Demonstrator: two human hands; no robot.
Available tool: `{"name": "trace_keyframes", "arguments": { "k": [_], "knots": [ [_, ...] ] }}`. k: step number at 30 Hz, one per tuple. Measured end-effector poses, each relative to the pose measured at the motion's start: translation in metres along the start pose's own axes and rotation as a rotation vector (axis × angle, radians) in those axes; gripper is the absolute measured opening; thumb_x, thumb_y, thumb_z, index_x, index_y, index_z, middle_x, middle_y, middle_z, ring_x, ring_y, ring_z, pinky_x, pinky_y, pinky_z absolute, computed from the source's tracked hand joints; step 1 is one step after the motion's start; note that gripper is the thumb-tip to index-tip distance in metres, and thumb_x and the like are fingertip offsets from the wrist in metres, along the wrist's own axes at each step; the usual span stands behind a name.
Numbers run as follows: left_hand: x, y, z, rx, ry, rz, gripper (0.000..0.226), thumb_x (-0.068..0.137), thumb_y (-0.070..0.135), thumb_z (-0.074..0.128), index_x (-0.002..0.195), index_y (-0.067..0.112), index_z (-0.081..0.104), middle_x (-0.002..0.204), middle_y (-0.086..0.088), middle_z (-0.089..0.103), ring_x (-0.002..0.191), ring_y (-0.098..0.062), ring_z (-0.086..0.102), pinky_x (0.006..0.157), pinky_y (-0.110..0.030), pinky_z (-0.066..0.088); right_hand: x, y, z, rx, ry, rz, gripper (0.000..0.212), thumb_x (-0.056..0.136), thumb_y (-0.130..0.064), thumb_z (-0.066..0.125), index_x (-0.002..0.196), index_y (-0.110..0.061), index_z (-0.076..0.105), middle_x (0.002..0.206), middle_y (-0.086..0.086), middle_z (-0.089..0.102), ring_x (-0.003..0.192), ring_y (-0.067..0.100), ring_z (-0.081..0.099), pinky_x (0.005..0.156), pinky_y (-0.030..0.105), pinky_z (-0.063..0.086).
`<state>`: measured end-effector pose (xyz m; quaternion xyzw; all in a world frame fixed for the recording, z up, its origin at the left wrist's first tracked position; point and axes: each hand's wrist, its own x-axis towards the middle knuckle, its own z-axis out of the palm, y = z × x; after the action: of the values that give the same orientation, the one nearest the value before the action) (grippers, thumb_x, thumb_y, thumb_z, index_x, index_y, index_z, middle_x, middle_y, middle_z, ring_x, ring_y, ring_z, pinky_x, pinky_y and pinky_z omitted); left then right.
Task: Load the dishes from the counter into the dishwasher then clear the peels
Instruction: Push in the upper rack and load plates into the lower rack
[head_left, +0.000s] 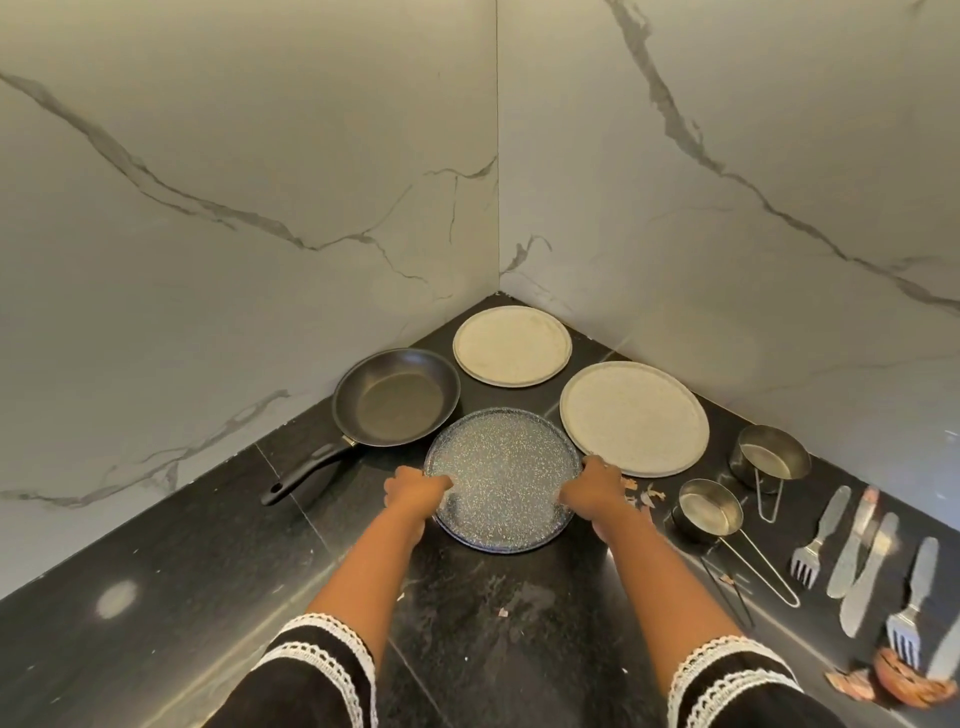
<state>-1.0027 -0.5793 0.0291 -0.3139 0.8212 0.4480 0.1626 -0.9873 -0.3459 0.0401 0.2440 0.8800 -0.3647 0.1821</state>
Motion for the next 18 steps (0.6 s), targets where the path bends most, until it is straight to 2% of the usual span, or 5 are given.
{"name": "trace_keyframes", "arguments": {
  "k": [4,7,10,15,18],
  "knots": [
    [0.012,-0.011,-0.008,-0.096,-0.105,0.006,0.017,0.077,0.010,0.072,0.089,0.005,0.062,0.096,-0.012,0.060,0.084,-0.022,0.055,0.075,-0.032,0.045,0.008,0.006,-0.002,0.071,-0.026,0.009,0.072,0.078,-0.010,0.073,0.141,-0.009,0.037,0.143,0.019,0.035,0.129,0.036,0.040,0.106,0.040,0.041],
    [0.006,-0.010,-0.015,-0.123,-0.136,0.044,0.014,0.080,0.002,0.068,0.073,0.009,0.059,0.079,-0.012,0.056,0.070,-0.019,0.049,0.063,-0.030,0.040,0.007,0.007,0.002,0.091,0.066,-0.005,0.062,0.080,-0.006,0.066,0.137,-0.008,0.042,0.140,0.019,0.039,0.126,0.035,0.043,0.102,0.037,0.043],
    [0.001,-0.012,-0.015,-0.110,-0.145,0.060,0.006,0.082,0.006,0.070,0.083,0.006,0.064,0.085,-0.015,0.063,0.074,-0.022,0.054,0.066,-0.031,0.042,0.000,0.007,0.006,0.182,0.139,-0.021,0.055,0.080,-0.003,0.061,0.133,-0.006,0.048,0.136,0.018,0.043,0.121,0.034,0.047,0.097,0.038,0.045],
    [-0.012,-0.024,-0.006,-0.137,-0.105,0.087,0.036,0.072,0.018,0.080,0.100,0.003,0.061,0.098,-0.014,0.068,0.088,-0.028,0.065,0.075,-0.038,0.054,-0.014,0.013,0.006,0.331,0.259,-0.041,0.042,0.081,-0.002,0.059,0.122,-0.009,0.054,0.127,0.012,0.048,0.099,0.026,0.053,0.082,0.037,0.046],
    [-0.030,-0.029,-0.007,-0.205,-0.075,0.110,0.030,0.080,0.015,0.076,0.101,0.011,0.054,0.100,-0.010,0.063,0.093,-0.025,0.061,0.078,-0.036,0.049,-0.026,0.014,0.006,0.333,0.345,-0.081,0.037,0.082,-0.002,0.059,0.119,-0.008,0.057,0.122,0.013,0.052,0.094,0.025,0.055,0.082,0.036,0.047]
  ]
}}
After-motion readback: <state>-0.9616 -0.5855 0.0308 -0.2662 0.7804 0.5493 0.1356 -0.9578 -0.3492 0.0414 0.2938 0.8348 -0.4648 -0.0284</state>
